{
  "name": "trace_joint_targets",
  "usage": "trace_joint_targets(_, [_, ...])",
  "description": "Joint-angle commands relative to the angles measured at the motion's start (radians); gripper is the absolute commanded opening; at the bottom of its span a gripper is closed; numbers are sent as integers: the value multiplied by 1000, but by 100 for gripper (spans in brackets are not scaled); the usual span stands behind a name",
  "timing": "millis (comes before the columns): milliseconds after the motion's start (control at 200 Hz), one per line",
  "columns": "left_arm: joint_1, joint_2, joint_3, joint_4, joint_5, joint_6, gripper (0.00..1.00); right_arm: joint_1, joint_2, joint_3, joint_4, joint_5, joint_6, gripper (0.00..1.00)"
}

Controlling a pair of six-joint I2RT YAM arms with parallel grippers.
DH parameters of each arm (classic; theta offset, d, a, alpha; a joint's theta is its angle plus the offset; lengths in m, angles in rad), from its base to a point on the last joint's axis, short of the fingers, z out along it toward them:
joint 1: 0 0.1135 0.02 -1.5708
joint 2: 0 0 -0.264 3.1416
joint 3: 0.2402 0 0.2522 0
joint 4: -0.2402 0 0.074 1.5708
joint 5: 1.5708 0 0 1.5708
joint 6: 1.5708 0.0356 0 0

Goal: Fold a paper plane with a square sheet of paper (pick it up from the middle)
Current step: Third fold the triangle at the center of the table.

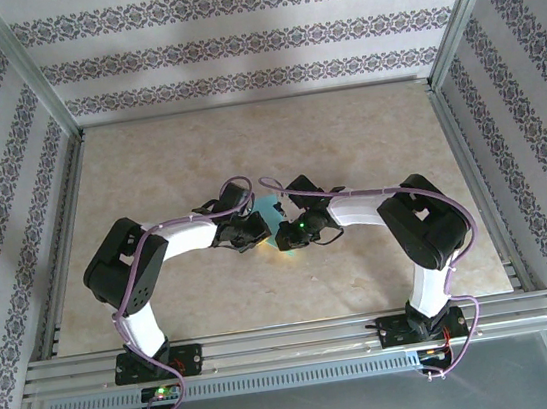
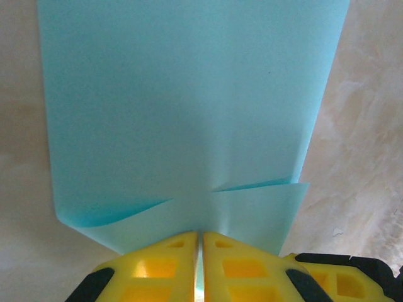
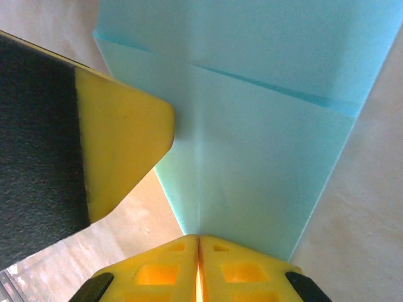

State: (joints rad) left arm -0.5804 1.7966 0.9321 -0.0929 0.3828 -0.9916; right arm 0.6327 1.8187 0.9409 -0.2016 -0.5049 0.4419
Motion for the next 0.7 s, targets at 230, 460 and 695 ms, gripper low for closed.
trace_joint_targets(230, [31,77,18,-156,-59,34,10,-4,-18,-18,-72,12,6,12])
trace_joint_targets(460, [31,112,62,-252,-75,42,10,-10,-67,-54,-111,-8,-14,12])
trace_joint_targets(695, [33,126,77,-274,-73,41,9,-11,-91,-115,-147,-33,-32,12])
